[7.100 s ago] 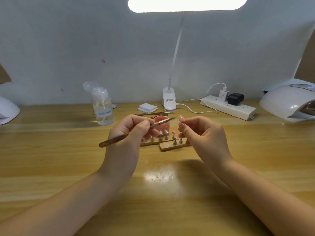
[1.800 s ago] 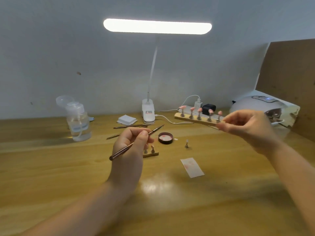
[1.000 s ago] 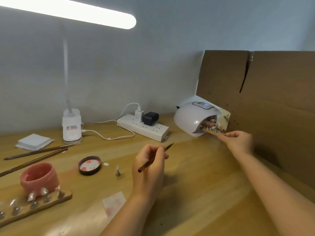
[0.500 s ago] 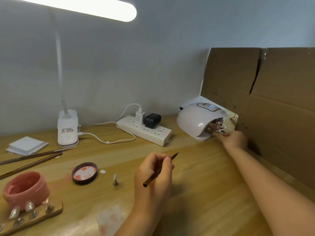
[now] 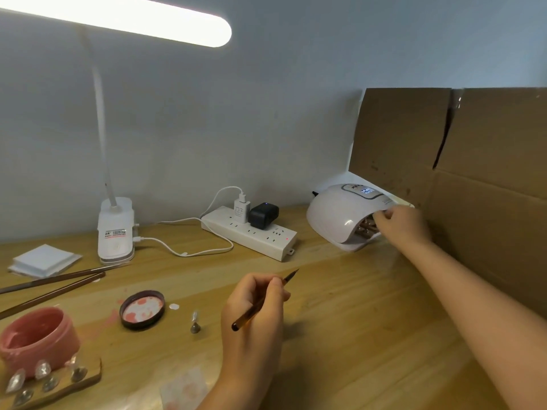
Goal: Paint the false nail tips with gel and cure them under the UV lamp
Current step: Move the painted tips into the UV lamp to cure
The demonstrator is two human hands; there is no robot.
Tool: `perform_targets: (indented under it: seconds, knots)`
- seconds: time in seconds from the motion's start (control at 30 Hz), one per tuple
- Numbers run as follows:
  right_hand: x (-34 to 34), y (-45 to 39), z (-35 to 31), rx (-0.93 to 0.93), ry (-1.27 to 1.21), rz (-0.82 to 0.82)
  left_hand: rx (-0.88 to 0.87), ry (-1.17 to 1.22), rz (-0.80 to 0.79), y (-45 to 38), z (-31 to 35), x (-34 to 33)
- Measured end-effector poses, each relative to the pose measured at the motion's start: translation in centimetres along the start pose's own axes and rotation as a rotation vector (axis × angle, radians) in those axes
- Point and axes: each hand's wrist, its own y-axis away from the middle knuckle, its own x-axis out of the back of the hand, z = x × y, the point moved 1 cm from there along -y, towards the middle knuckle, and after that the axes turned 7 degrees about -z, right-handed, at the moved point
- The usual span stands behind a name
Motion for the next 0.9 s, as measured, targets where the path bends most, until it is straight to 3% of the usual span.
perform_targets:
  seconds: [0.07, 0.13, 0.3, 0.4, 0.67, 0.9]
  knots:
    - [0.8, -1.1, -1.3, 0.074, -0.077, 0.013, 0.003, -0.003, 0.001, 0.1, 0.0, 0.0]
    - [1.0, -2.4, -2.7, 0.074, -0.110, -0.105, 0.017, -0.008, 0.000, 0.2, 0.1, -0.1]
    - [0.5, -6.2, -4.6, 0.075, 0.281, -0.291, 0.052, -0.013, 0.009, 0.1, 0.1, -0.1]
    - [0.3, -7.5, -5.1, 0.071, 0.311, -0.337, 0.065, -0.023, 0.008, 0.0, -0.1, -0.1]
    - [-0.2, -8.4, -5.0, 0.018, 0.089, -0.307, 0.061, -0.009, 0.035, -0.1, -0.2, -0.1]
    - [-0.9, -0.3, -4.0, 0.005, -0.097, -0.098, 0.081, 0.092, 0.117, 0.7, 0.8, 0.1]
